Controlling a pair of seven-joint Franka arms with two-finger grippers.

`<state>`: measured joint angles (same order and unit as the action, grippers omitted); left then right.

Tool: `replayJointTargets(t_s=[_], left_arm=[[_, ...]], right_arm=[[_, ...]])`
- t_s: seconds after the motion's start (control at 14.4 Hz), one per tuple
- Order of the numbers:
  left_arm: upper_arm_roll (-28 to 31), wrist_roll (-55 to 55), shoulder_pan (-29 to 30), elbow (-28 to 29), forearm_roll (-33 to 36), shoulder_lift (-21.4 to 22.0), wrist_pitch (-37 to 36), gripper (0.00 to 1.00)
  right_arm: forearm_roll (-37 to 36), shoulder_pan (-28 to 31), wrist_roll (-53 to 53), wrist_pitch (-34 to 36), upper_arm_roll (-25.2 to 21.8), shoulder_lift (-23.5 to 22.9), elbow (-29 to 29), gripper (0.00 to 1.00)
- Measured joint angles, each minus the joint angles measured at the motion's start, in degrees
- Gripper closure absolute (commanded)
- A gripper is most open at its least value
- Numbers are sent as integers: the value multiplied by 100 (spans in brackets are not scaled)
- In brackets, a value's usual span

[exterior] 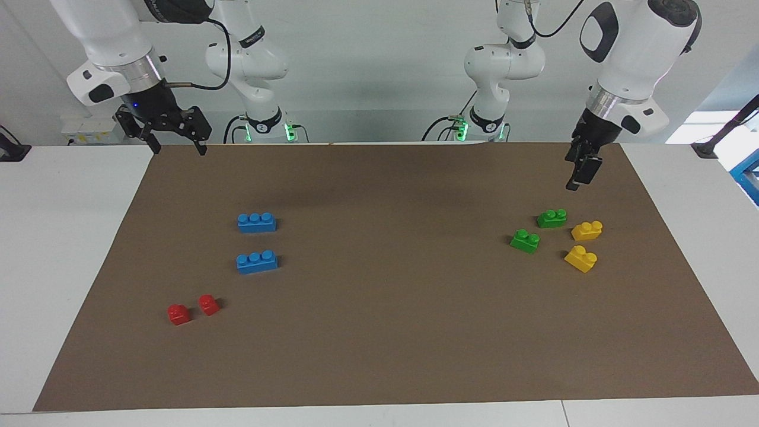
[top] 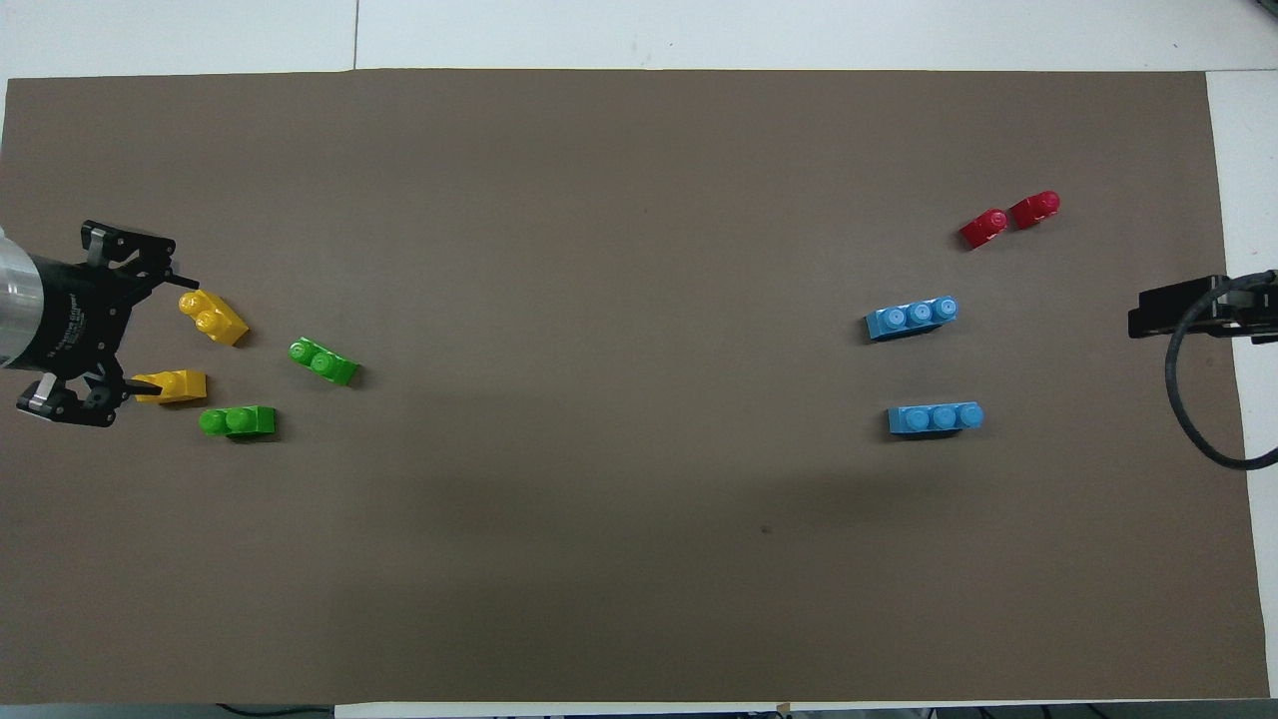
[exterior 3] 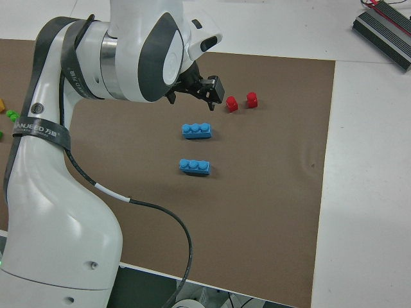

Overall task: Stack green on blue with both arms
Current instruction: 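Move the left gripper toward the green bricks near it, then grasp a green brick with the left gripper while the right gripper reaches a blue brick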

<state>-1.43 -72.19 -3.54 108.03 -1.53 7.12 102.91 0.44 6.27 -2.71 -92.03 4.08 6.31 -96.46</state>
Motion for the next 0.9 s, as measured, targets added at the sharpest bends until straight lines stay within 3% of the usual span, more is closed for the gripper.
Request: replayJointTargets(t_s=[0.35,0.63,0.9], left_arm=[[3,-44,2,613,-6,-94,158,0],[9,-49,6,767,-91,-499,641,0],[14,-49,8,1018,-118,-859,1367,0]], right_arm=[[0,190,-338,-536,-11,-3,-160,0],[247,140,-2430,-708,17,-12,-472,0],[1201,189,-4592,-1077,7,-133,-998,0]])
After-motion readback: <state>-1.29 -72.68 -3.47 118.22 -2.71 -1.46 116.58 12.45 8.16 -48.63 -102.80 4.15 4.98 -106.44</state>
